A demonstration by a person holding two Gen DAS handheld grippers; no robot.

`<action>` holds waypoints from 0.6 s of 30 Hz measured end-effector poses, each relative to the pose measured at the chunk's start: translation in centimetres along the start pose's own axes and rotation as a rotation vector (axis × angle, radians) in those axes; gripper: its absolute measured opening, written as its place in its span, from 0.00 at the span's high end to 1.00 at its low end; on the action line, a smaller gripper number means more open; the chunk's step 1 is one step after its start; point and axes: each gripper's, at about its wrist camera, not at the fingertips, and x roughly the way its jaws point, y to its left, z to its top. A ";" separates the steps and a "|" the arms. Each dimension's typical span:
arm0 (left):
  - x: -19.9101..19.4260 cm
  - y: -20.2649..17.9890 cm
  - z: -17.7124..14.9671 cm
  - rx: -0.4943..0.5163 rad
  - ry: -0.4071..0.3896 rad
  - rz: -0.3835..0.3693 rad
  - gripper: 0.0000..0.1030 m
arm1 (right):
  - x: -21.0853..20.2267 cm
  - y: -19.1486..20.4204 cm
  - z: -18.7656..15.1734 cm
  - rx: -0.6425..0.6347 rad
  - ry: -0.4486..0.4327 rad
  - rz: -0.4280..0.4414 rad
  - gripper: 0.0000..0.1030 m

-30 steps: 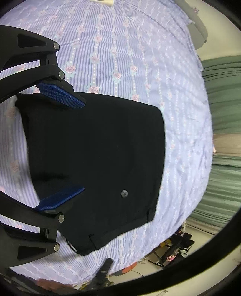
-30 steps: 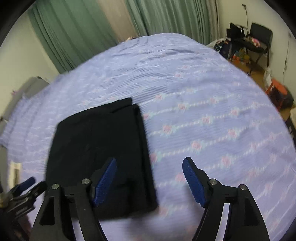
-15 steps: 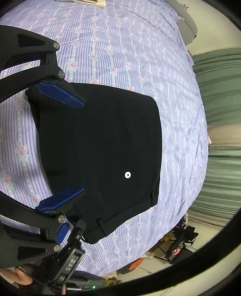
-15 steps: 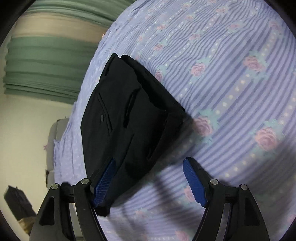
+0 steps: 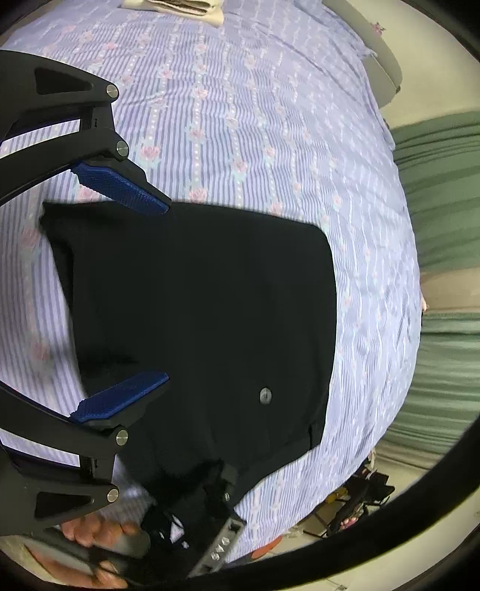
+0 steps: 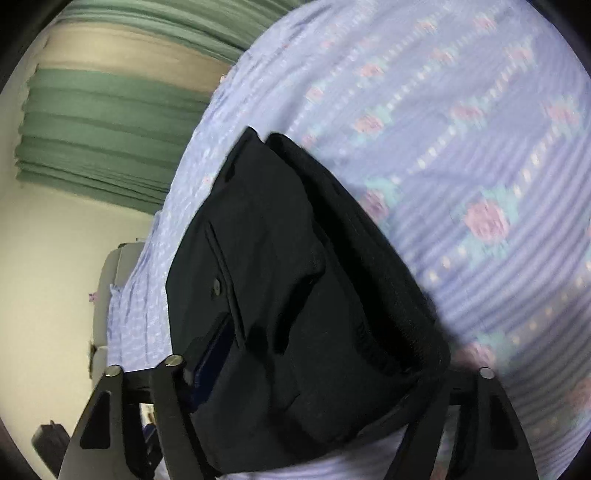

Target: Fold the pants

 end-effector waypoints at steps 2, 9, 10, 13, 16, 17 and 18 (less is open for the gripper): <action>0.5 1.2 0.0 -0.007 0.002 0.010 0.16 | -0.4 0.8 -0.3 -0.045 -0.011 -0.022 0.34; 3.2 7.2 0.3 -0.139 0.056 -0.087 0.16 | 0.6 0.4 -0.1 -0.035 -0.027 -0.170 0.58; 3.7 7.9 0.5 -0.155 0.065 -0.115 0.16 | 0.5 0.8 -0.3 -0.061 -0.030 -0.203 0.59; 5.4 9.9 1.4 -0.219 0.089 -0.222 0.16 | 0.5 3.4 -1.1 -0.223 -0.053 -0.330 0.63; 7.5 11.5 2.3 -0.282 0.121 -0.326 0.21 | 0.6 4.2 -1.5 -0.291 -0.054 -0.369 0.64; 8.2 11.7 2.7 -0.278 0.129 -0.347 0.22 | 0.6 4.0 -1.5 -0.299 -0.052 -0.369 0.64; 8.9 11.6 3.1 -0.259 0.137 -0.354 0.25 | 0.6 4.1 -1.7 -0.313 -0.051 -0.374 0.65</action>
